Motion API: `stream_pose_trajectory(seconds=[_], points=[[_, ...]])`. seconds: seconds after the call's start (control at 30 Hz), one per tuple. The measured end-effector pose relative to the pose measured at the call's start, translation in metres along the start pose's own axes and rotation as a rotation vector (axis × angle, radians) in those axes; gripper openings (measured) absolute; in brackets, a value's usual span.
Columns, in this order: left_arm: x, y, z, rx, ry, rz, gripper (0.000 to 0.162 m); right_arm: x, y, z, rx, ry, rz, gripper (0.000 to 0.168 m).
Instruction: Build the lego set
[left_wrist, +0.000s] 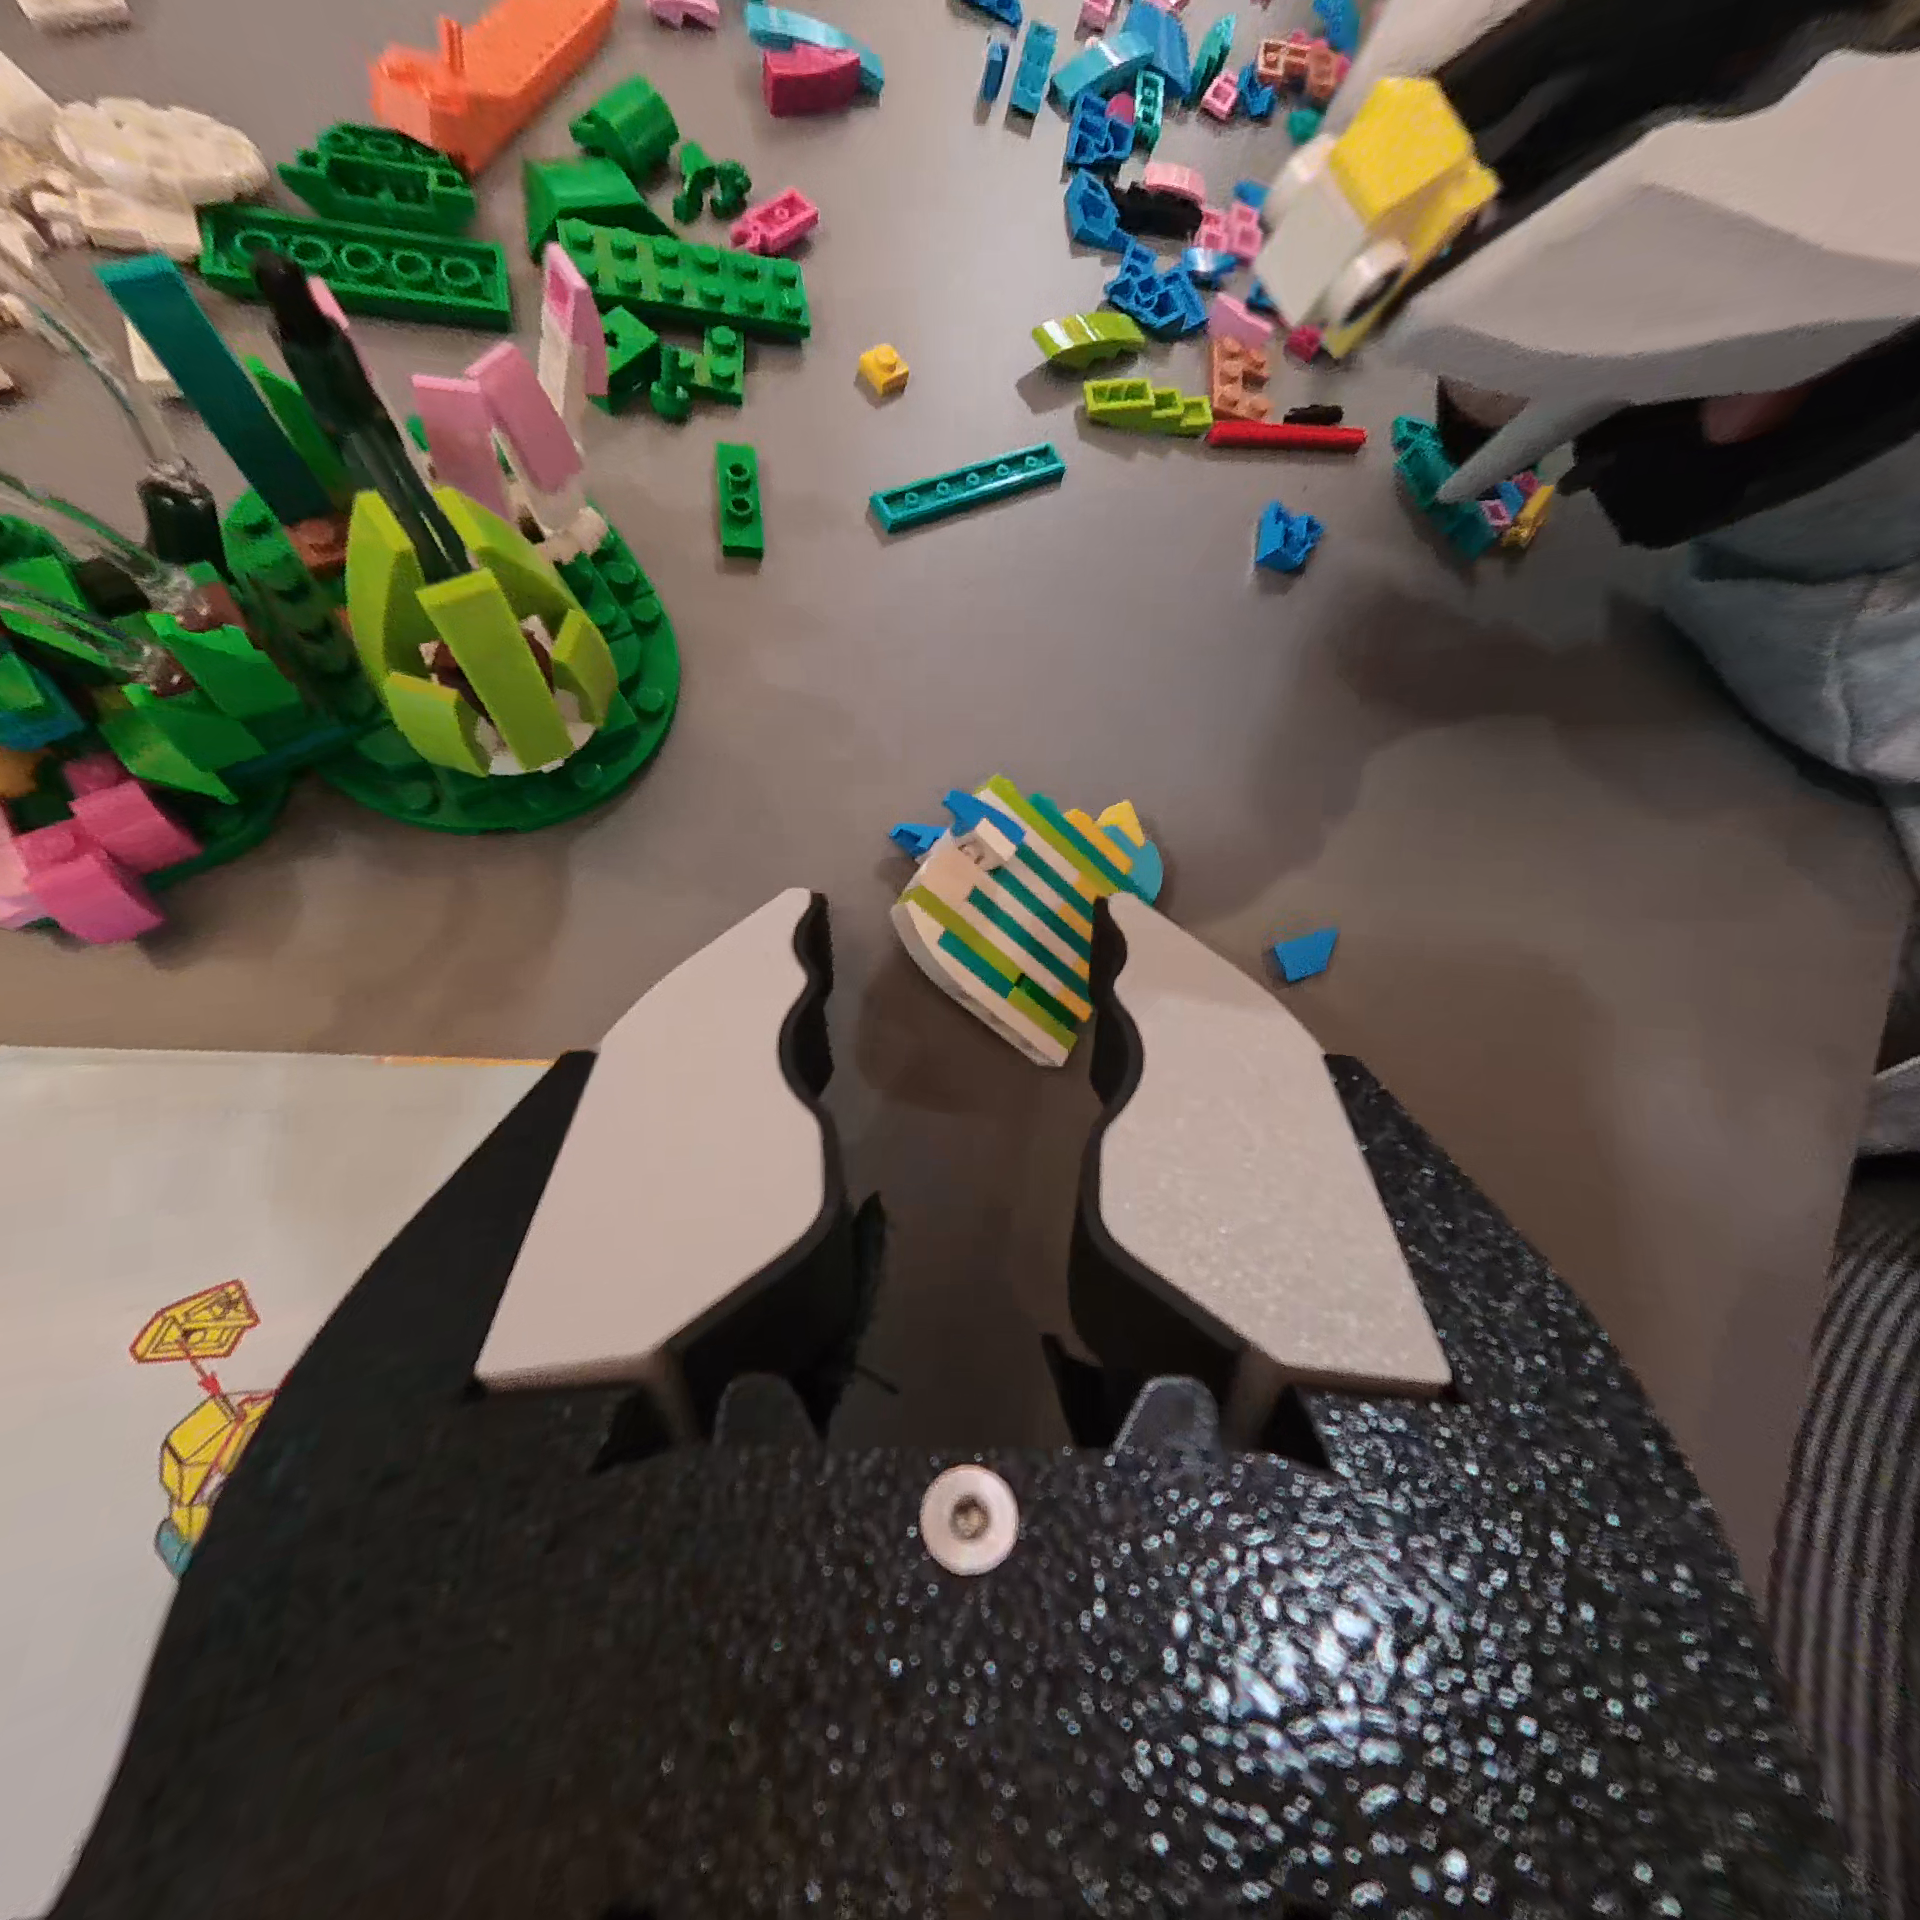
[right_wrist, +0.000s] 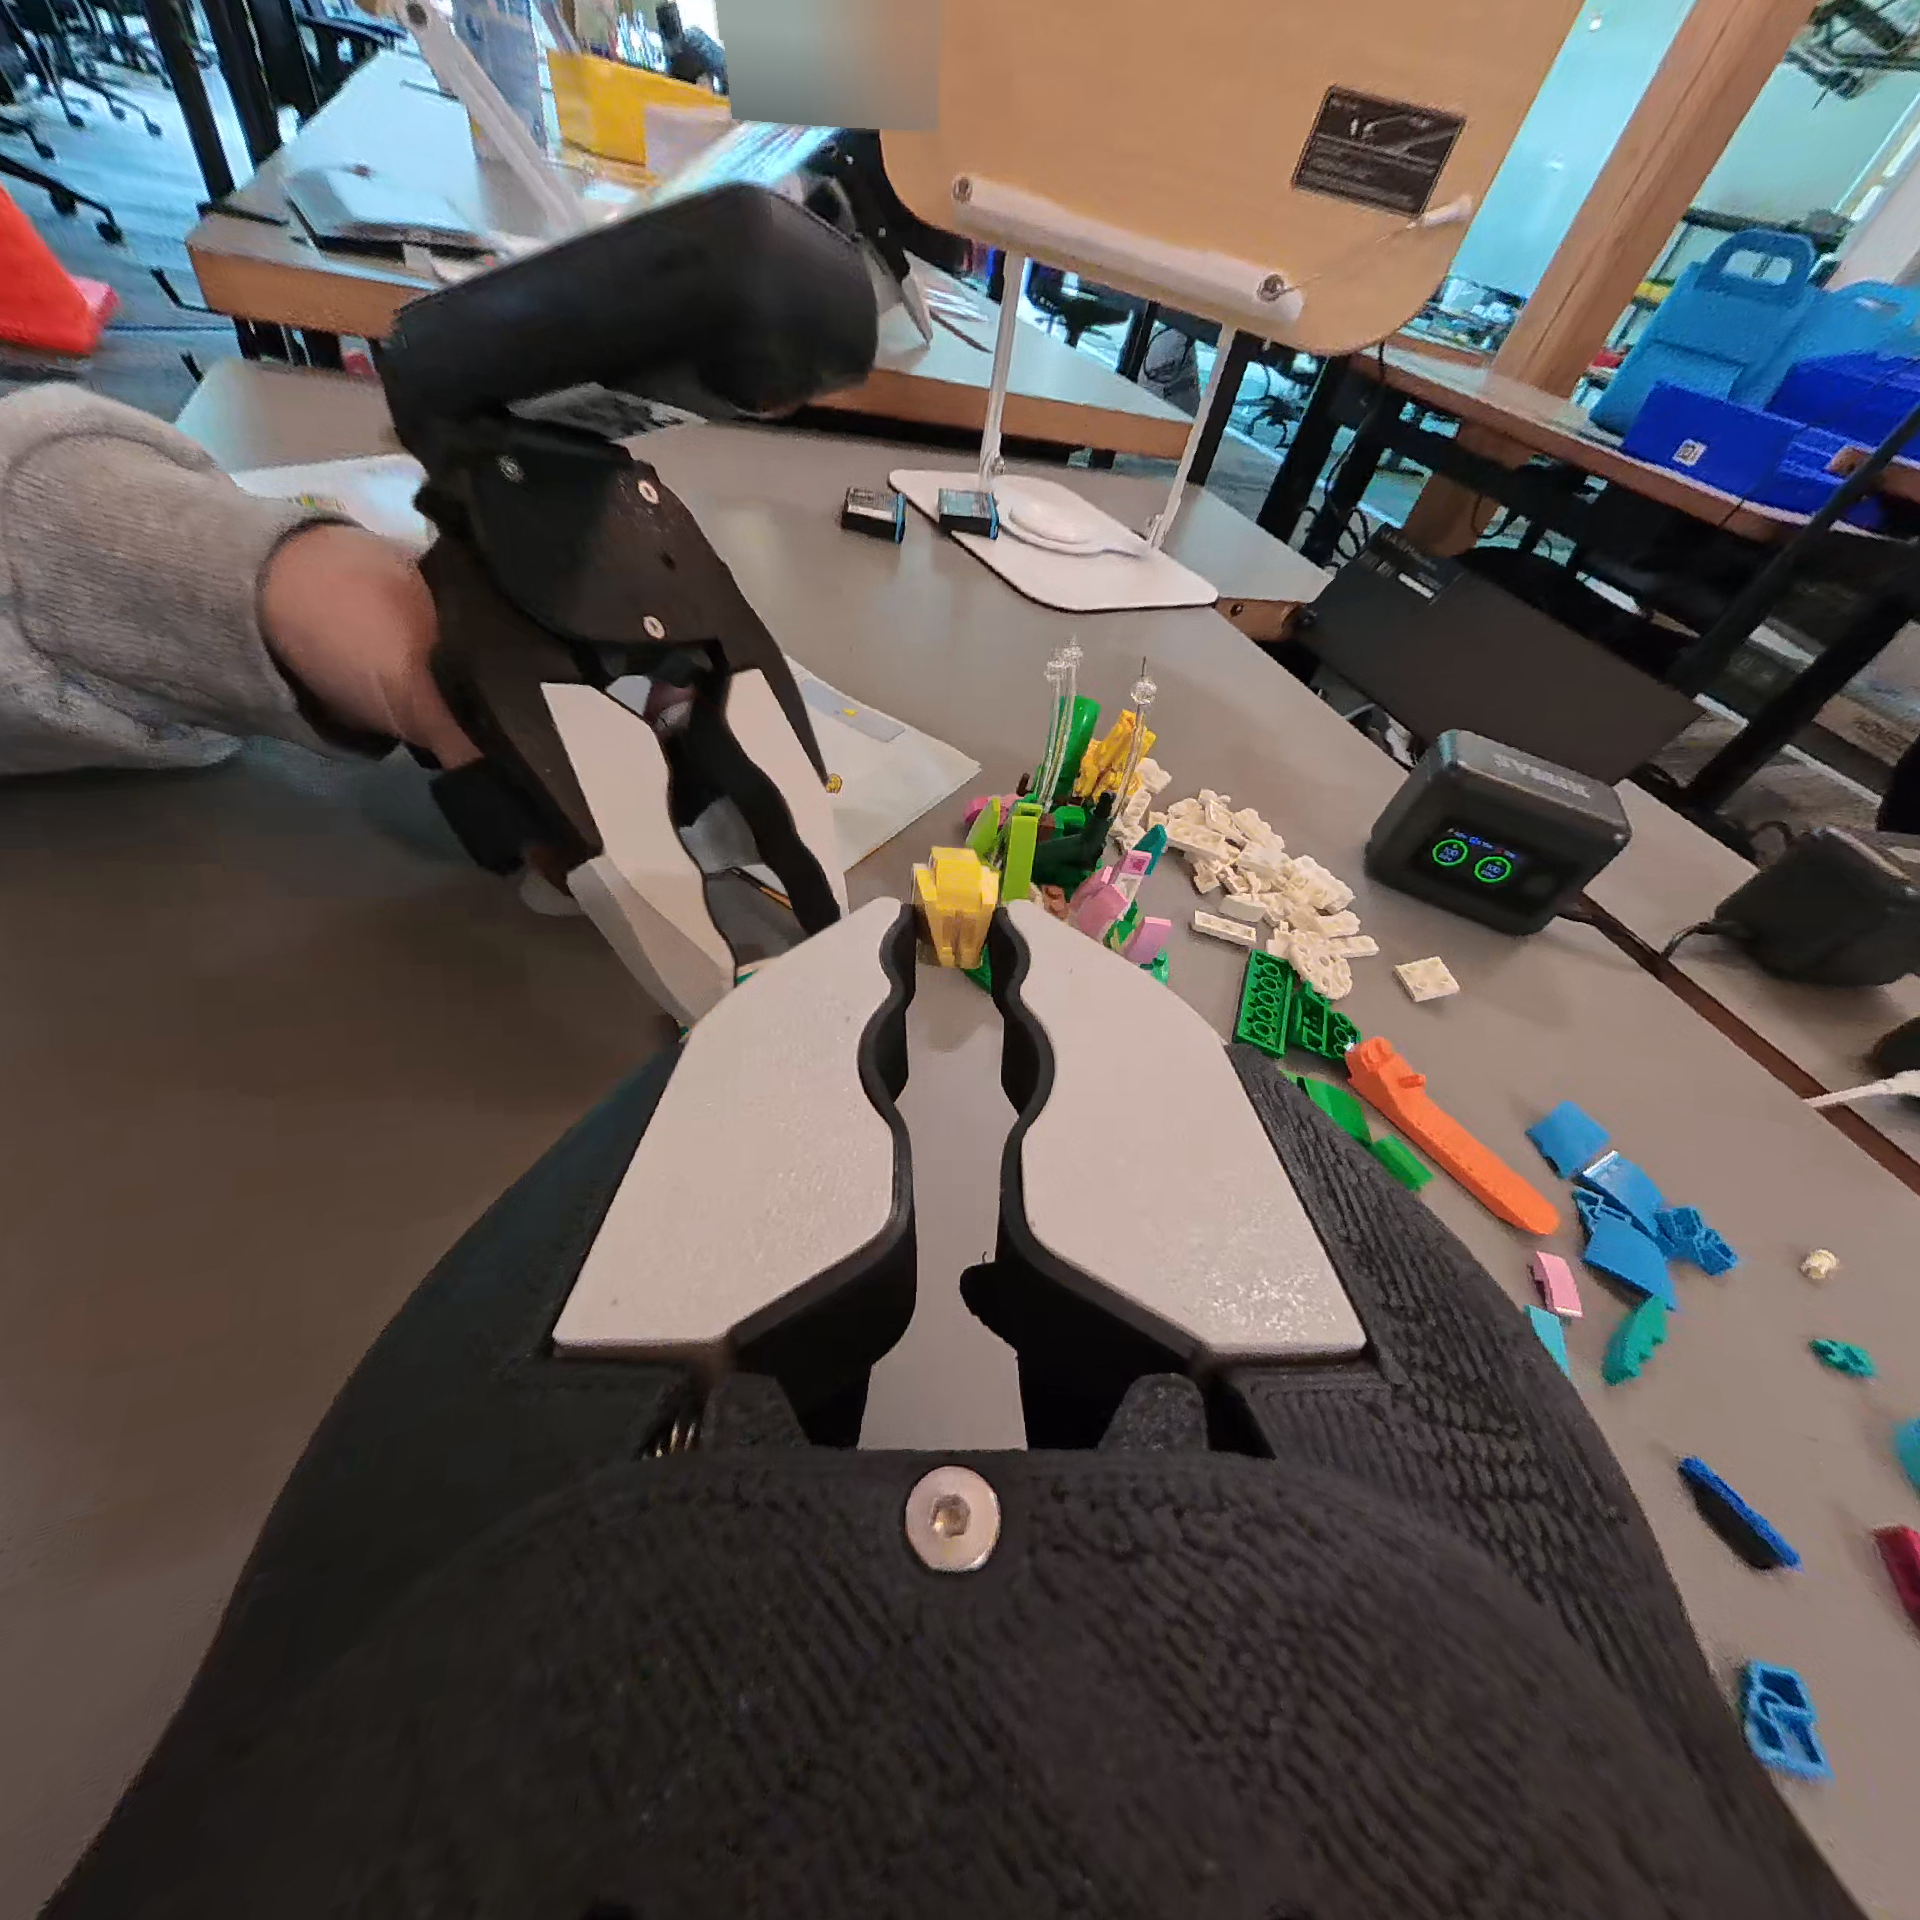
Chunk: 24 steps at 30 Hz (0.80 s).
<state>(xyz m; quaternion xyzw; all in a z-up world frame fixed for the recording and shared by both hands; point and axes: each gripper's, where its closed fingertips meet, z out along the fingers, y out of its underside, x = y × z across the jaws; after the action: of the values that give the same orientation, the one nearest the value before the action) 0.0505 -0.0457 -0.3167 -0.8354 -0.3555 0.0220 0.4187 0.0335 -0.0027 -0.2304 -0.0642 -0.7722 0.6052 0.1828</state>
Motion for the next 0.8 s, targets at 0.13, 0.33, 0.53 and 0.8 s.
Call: stream_pose_trajectory(seconds=[0.13, 0.33, 0.53, 0.8], points=[[0.002, 0.0, 0.002, -0.052, 0.035, -0.043, 0.035, 0.002, -0.003, -0.003, 0.032, 0.0, 0.029, 0.012], [0.014, -0.001, 0.0, -0.061, 0.062, 0.04, 0.02, 0.001, -0.004, -0.004, 0.046, -0.009, 0.068, 0.012], [0.022, -0.019, -0.027, 0.173, -0.13, 0.393, 0.008, 0.002, -0.006, -0.005, 0.053, -0.004, 0.076, 0.012], [0.034, -0.006, -0.031, 0.232, -0.306, 0.633, 0.007, -0.007, -0.003, -0.003, 0.027, -0.029, 0.049, 0.012]])
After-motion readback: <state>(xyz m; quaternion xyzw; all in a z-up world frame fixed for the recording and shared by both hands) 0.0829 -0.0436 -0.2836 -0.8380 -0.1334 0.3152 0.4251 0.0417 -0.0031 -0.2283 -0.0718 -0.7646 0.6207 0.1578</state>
